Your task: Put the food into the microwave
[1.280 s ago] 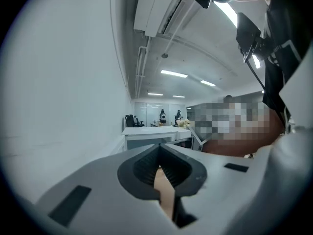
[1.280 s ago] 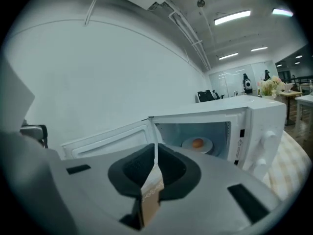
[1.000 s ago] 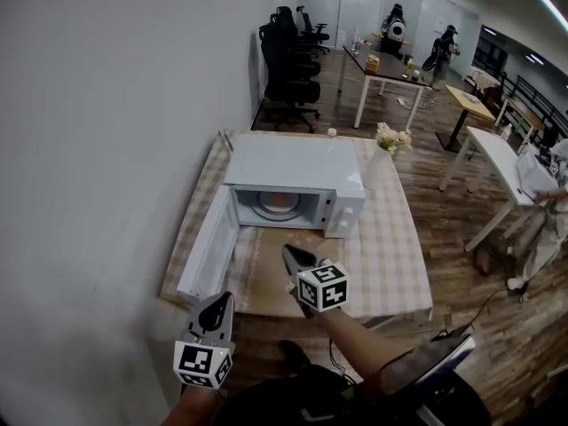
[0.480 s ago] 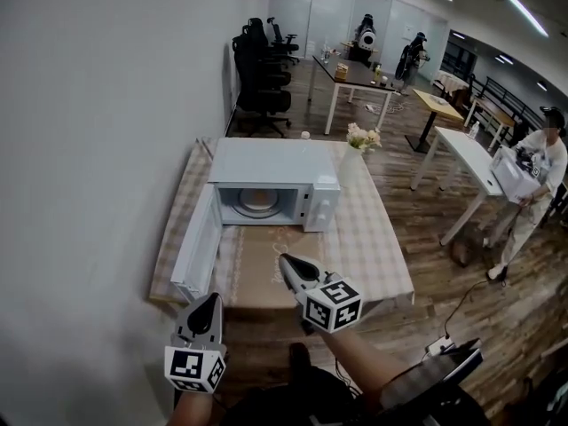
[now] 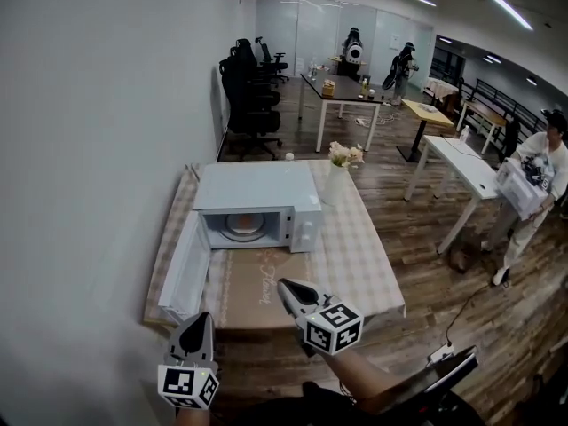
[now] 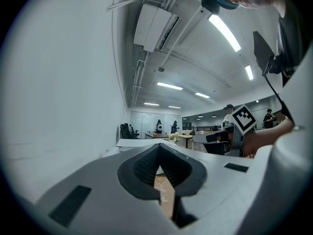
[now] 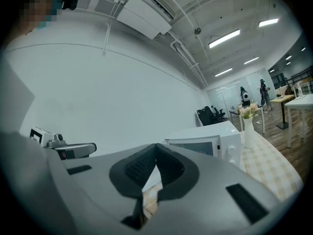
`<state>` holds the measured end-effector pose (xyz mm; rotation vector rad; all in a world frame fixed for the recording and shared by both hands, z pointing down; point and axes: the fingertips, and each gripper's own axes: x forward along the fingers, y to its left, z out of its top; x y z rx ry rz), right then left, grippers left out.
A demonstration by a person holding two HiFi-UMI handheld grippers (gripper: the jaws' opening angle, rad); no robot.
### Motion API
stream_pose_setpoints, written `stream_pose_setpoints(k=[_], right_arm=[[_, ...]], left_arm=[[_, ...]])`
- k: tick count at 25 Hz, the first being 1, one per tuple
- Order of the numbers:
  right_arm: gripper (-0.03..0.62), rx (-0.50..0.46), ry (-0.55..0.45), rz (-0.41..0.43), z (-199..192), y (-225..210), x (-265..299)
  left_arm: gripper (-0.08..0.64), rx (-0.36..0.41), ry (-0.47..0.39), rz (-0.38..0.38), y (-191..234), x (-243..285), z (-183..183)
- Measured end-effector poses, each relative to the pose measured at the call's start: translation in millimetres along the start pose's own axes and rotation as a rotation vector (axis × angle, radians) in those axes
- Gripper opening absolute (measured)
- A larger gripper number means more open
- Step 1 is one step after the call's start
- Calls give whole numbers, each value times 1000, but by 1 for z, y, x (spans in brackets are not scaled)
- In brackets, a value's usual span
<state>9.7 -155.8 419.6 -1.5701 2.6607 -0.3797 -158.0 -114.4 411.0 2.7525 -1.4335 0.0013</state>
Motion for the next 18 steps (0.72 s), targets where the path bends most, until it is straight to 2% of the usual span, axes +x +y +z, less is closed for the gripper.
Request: stream_pose_setpoints(k=[5,18], right_arm=[[9,19,-3,7,4,-21,-9],[8,-2,-28,10,24,-67,-21]], left_arm=[[8,5,2,1,-15,20,2],[8,25,5,3,-37,59,6]])
